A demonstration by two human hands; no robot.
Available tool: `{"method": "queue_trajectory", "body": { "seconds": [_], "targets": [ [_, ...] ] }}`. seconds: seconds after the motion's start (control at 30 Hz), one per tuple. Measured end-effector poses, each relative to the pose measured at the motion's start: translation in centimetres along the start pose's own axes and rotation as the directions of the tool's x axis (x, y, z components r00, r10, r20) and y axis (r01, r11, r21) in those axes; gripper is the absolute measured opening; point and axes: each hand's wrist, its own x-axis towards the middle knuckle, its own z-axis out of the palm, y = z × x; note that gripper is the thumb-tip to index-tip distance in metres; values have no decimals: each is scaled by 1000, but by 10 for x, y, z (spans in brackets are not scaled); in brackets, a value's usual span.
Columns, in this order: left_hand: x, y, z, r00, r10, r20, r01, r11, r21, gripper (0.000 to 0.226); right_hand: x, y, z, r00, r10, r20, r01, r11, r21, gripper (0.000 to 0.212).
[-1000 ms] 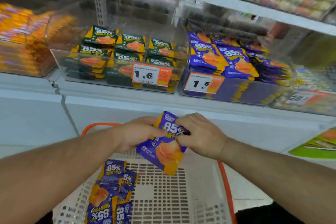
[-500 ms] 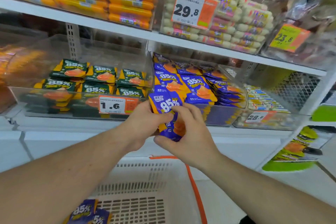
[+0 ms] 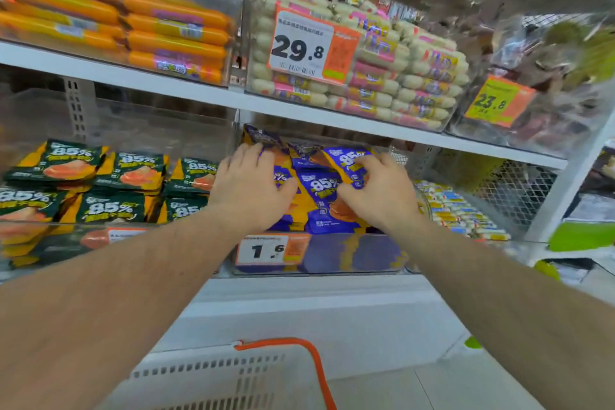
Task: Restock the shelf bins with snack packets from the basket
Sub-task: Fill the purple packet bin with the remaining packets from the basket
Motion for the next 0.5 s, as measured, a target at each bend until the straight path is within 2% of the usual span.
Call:
{"method": "queue_trajectory", "body": {
  "seconds": [0.2,0.3,0.4,0.5],
  "targets": [
    [-4,-4,10,997,-68,-26,64,988,-141,68,78,29,20,984,118,134,-101,986,-131,56],
    [-5,-2,11,996,-71,-56,62,987,-148,70,98,35,31,960,147,237,-86,964,-250,58],
    [-3,-2,15,994,-83,-77,70,985,-160,72,113,40,45,961,103,255,-39,969,-244,58],
    [-3,-3,18,992,-86,-89,70,984,-166,72,122,37,53,932,113,345,-27,969,-245,55]
  ]
}}
